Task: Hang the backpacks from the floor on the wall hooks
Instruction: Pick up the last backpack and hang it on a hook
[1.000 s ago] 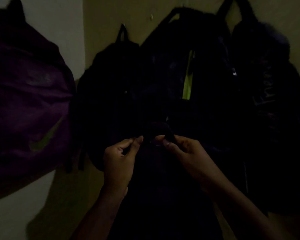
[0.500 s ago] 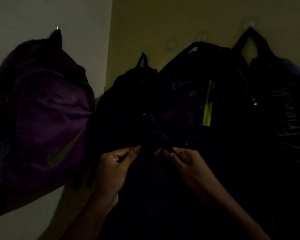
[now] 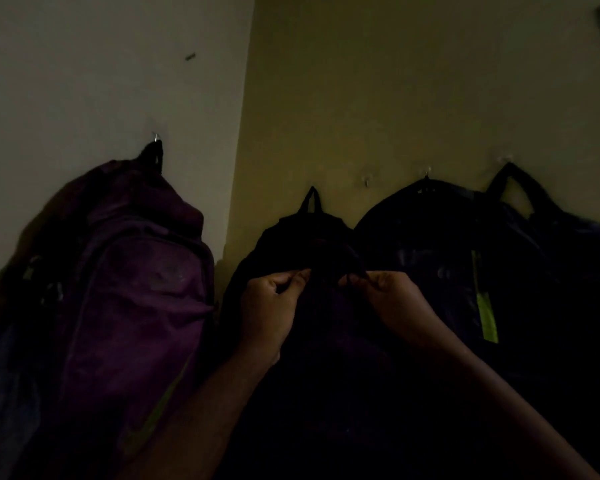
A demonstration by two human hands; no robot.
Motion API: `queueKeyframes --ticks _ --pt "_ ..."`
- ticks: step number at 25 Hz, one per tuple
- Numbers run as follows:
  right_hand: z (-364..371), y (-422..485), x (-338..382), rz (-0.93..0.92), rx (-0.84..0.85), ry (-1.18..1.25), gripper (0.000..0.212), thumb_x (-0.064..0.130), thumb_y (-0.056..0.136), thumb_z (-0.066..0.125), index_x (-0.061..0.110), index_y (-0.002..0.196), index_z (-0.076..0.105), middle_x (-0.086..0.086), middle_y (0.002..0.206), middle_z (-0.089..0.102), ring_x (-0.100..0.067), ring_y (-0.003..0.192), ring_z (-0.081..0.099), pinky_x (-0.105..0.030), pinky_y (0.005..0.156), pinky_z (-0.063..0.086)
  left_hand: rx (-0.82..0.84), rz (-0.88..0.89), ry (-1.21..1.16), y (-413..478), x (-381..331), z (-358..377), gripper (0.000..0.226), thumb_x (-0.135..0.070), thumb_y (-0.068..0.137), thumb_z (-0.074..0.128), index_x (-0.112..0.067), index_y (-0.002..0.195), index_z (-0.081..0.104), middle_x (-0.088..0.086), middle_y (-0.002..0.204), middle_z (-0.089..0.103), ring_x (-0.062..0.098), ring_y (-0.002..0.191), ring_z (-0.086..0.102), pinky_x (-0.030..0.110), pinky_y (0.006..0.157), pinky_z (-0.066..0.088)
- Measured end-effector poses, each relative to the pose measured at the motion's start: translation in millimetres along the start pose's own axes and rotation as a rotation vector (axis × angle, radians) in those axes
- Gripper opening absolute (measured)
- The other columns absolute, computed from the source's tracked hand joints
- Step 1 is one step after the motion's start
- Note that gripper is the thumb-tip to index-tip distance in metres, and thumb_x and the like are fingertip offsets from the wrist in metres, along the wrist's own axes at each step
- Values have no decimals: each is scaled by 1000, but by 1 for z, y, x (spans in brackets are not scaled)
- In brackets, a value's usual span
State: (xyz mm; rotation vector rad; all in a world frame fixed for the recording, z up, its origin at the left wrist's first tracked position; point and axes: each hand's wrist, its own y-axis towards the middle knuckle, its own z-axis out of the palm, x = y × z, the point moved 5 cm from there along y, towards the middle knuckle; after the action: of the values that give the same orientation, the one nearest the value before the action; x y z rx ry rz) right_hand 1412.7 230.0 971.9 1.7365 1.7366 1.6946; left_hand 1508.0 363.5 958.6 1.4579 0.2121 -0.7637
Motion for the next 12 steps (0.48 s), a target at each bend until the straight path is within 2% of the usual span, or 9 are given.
queueKeyframes --ticks 2,4,7,10,12 --pt "-13 36 9 -18 -147 -223 26 19 96 44 22 116 60 -1 132 56 -12 109 58 -10 78 47 -12 88 82 39 -5 13 28 -23 88 60 -6 109 69 7 106 72 5 80 61 6 65 48" --pt "-24 72 18 -38 -164 -303 30 22 97 42 7 112 63 -13 120 64 -19 105 61 -12 67 44 -47 154 147 74 -13 28 30 -22 89 59 -4 110 68 10 107 71 3 75 56 1 54 41" --pt "-44 135 25 -72 -240 -476 39 26 97 40 -4 104 63 -25 109 65 -35 101 59 -24 66 34 -71 202 161 127 -15 53 32 -22 90 59 -2 113 66 14 113 70 18 94 66 18 71 47" --pt "-50 195 23 -63 -212 -686 38 31 96 42 0 105 63 -19 108 66 -25 84 58 -25 55 36 -84 200 151 178 -8 79 34 -22 90 59 0 115 65 17 119 67 28 109 63 24 80 46" --pt "-57 226 12 -15 -266 -732 39 36 95 42 4 101 63 -16 105 67 -24 81 58 -25 61 41 -75 190 156 202 1 95 33 -20 90 58 0 116 64 17 123 65 28 113 61 27 86 48"
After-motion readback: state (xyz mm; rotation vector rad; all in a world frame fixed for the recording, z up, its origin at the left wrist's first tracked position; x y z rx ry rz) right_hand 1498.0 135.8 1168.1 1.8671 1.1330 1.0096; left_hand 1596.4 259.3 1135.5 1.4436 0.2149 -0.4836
